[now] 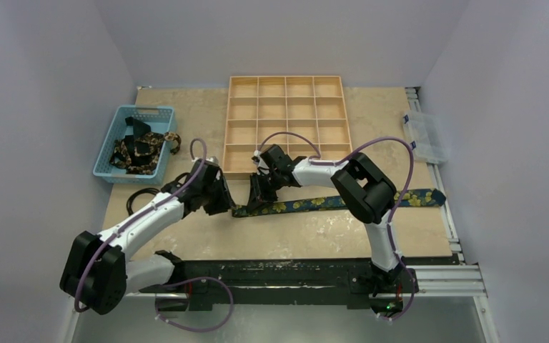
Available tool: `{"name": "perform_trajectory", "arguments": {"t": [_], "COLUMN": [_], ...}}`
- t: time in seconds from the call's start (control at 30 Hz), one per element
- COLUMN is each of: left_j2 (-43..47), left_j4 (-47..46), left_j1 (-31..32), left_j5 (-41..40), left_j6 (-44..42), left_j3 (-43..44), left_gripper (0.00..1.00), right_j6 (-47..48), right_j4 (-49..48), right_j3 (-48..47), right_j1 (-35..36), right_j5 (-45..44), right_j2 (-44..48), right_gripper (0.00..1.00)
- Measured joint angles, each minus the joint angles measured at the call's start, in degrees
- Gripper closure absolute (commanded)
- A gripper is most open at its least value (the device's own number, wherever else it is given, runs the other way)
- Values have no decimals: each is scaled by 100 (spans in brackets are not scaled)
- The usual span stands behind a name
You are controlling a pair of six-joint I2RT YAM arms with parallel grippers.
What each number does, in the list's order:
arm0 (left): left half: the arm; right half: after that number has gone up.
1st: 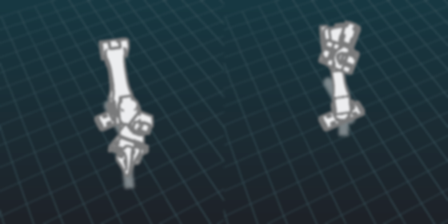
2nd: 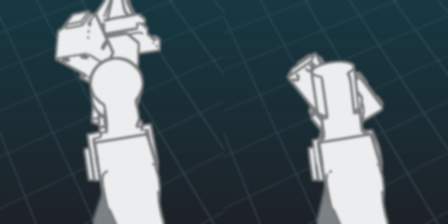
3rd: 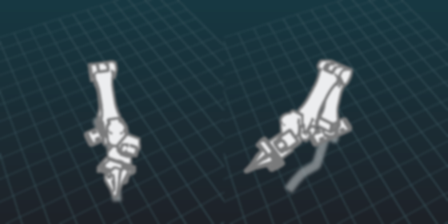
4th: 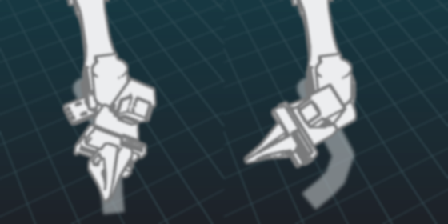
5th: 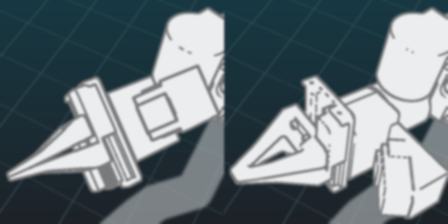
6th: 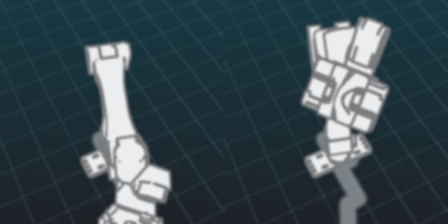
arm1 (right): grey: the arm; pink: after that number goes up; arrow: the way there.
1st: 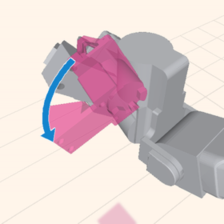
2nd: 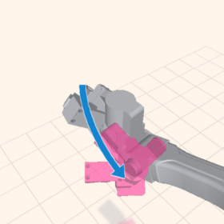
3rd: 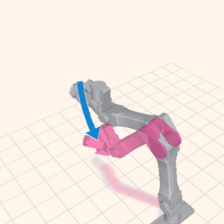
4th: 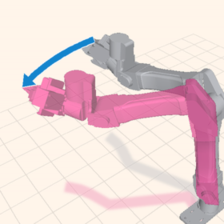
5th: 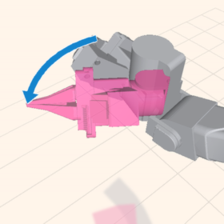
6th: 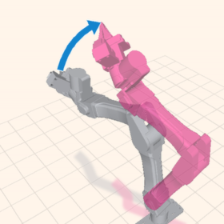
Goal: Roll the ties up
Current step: Roll the tie at the center of the board.
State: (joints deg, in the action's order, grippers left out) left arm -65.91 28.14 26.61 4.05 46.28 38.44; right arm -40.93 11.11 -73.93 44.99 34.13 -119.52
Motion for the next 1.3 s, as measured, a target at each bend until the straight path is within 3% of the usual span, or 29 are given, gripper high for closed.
{"name": "perform_trajectory", "arguments": {"t": [0.1,0.27,0.6,1.3], "left_j2": [-162,-420,-874,-1285], "left_j4": [61,-122,-874,-1438], "left_j1": [-31,-31,-35,-31], "left_j5": [-33,15,551,1084], "left_j6": [28,26,20,-94], "left_j3": [-214,-256,-258,-321], "left_gripper": [67,79,88,98], "right_j6": [0,2,2,57], "right_j4": [0,2,13,273], "right_j3": [0,-2,-9,-114], "right_j1": [0,0,0,-4], "right_j5": [2,9,9,-74], "right_j2": [0,-4,-9,37], "right_gripper": [85,85,85,82]}}
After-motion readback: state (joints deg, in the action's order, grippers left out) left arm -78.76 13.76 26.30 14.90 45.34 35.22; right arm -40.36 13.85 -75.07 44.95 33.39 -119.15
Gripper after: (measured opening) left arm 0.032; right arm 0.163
